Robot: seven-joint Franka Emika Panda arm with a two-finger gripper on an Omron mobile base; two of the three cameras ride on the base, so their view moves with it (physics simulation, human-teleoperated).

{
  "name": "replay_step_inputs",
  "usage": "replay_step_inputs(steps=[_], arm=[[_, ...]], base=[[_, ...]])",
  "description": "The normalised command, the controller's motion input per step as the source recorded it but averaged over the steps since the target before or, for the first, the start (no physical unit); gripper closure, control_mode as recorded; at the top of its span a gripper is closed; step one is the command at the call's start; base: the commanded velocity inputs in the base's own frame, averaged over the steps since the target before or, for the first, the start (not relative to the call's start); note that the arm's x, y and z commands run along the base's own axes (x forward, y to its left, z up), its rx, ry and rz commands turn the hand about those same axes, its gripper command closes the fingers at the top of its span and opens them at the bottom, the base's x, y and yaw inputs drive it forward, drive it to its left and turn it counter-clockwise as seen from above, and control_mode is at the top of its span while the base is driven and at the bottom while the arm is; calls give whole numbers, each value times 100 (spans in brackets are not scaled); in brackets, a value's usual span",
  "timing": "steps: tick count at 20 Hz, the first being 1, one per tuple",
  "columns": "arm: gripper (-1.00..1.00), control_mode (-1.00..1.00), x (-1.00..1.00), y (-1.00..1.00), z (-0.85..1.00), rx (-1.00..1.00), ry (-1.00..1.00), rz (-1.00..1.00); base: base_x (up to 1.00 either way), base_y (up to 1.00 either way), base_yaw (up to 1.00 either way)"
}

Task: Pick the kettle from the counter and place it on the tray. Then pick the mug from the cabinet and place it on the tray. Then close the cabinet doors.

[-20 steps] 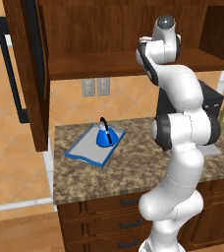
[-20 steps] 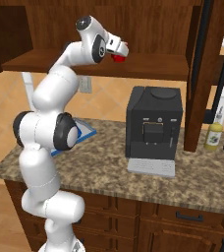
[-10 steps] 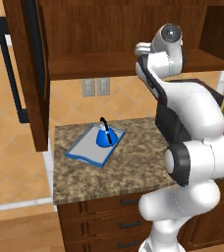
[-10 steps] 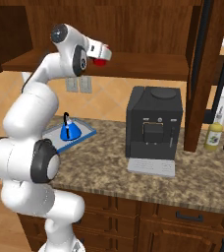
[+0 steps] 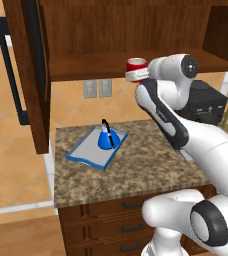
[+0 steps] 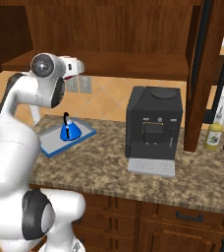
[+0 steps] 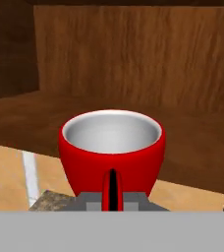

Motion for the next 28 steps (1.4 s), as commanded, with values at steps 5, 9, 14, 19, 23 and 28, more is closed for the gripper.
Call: replay_step_inputs(steps=[5, 9, 14, 19, 23, 28], arm=[[100, -100, -53, 70, -7, -16, 12, 87], [100, -100, -4, 2, -3, 0, 3, 11], [100, -100, 0, 0, 0, 0, 0, 0], [100, -100, 0, 0, -1, 0, 0, 0], [100, -100, 0, 7, -45, -13, 13, 0], [100, -100, -2, 11, -60, -13, 24, 1]], base=[[0, 0, 0], [0, 0, 0], [0, 0, 0], [0, 0, 0], [0, 0, 0], [0, 0, 0]])
